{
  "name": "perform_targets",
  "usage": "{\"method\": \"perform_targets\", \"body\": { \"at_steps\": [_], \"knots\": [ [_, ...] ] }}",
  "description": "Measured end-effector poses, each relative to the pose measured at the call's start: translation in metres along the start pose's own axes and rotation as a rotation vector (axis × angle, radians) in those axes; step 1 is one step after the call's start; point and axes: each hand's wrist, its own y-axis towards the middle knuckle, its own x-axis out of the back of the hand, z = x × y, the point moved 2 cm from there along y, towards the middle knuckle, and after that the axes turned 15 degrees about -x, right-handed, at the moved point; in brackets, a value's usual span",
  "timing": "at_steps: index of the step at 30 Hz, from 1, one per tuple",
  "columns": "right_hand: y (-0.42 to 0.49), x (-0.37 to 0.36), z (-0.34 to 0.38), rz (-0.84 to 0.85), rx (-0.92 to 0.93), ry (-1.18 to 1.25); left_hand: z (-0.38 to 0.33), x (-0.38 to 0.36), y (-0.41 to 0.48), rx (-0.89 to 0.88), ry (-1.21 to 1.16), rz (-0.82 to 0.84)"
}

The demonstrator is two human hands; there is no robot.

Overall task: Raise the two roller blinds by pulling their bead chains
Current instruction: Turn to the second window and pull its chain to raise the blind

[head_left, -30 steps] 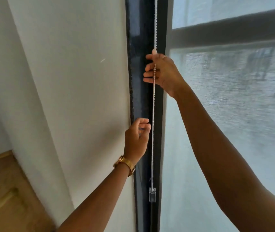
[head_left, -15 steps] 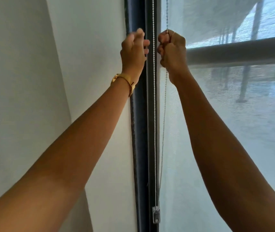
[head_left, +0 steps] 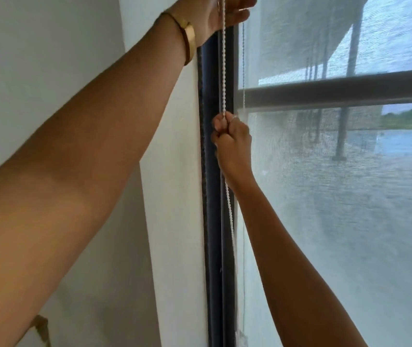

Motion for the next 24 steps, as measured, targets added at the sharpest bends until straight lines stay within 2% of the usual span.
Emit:
{"method": "perform_targets", "body": {
  "at_steps": [4, 6, 9, 14, 18, 24],
  "knots": [
    [-0.035, 0.015, -0.035, 0.032, -0.063, 0.007, -0.002, -0.019, -0.008, 0.11, -0.135, -0.236],
    [-0.052, 0.022, -0.056, 0.057, -0.121, -0.003, 0.007, -0.026, -0.022, 0.127, -0.143, -0.283],
    [-0.08, 0.035, -0.09, 0.081, -0.22, -0.074, 0.029, -0.035, -0.06, 0.185, -0.127, -0.28],
    [-0.126, 0.061, -0.145, 0.263, -0.479, -0.043, 0.072, -0.048, -0.132, 0.215, -0.008, -0.266],
    [-0.127, 0.078, -0.155, 0.35, -0.654, -0.051, 0.095, -0.047, -0.173, 0.229, -0.017, -0.284],
    [-0.045, 0.067, -0.084, 0.29, -0.438, -0.01, 0.111, -0.044, -0.204, 0.265, -0.034, -0.322]
  ]
}}
